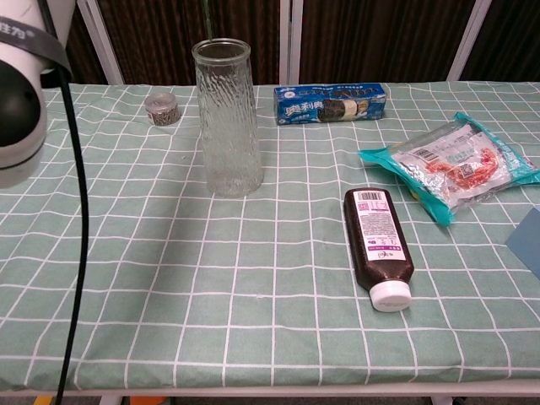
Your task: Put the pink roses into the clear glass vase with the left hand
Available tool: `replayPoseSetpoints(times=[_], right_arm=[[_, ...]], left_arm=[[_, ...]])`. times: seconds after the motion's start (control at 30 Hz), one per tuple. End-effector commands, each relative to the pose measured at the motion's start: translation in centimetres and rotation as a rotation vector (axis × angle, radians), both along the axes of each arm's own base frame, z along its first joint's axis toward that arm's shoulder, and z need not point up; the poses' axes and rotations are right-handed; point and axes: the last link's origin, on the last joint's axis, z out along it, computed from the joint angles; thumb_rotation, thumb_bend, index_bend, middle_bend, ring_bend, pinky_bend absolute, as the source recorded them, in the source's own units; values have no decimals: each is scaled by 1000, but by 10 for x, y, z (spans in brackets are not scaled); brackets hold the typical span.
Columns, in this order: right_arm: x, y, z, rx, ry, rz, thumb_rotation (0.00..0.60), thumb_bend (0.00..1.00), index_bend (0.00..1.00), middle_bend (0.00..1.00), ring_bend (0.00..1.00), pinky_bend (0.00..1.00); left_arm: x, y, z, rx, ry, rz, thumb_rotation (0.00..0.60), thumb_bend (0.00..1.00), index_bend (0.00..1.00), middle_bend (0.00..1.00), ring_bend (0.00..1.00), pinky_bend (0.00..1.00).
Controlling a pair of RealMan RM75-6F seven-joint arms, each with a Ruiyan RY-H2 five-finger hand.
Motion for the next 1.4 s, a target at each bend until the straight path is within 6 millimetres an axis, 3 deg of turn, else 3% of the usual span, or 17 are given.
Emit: replayPoseSetpoints(times=[0.03,0.27,0.57,0.73,0.83,0.93,1.03,1.27,1.4], right_arm=[[-2,-1,0,4,-1,-4,600,167,0,0,0,0],[-3,-3,-1,13,-2,-8,600,169,0,0,0,0],[-7,-5,-7,32,-3,-18,600,169,0,0,0,0],[-4,-5,-9,35,-5,-8,600,169,0,0,0,0],[-4,-6,-10,38,-5,-7,600,168,0,0,0,0],[-3,-6,-12,40,-7,-4,600,168,0,0,0,0],[-2,-5,-12,42,-7,-2,600,168,0,0,0,0],[-1,-5,-12,41,-12,0,600,169,0,0,0,0],[0,-4,-11,36,-13,10,600,169,0,0,0,0]], left_arm=[[3,3,-7,-17,-14,1,600,309,515,518,460,599],[-13,5,-29,-61,-22,38,600,308,515,518,460,597],[-51,-15,-59,-135,30,65,600,253,492,497,436,579],[-60,-27,-66,-164,78,37,600,187,396,378,352,518],[-64,-34,-68,-178,111,3,600,152,244,257,258,431],[-69,-39,-67,-168,133,-28,600,123,80,108,127,305],[-78,-43,-65,-151,148,-52,600,99,33,8,35,211],[-115,-46,-43,-112,188,10,600,85,19,0,0,156],[-153,-45,-25,-101,255,106,600,87,19,0,0,161]])
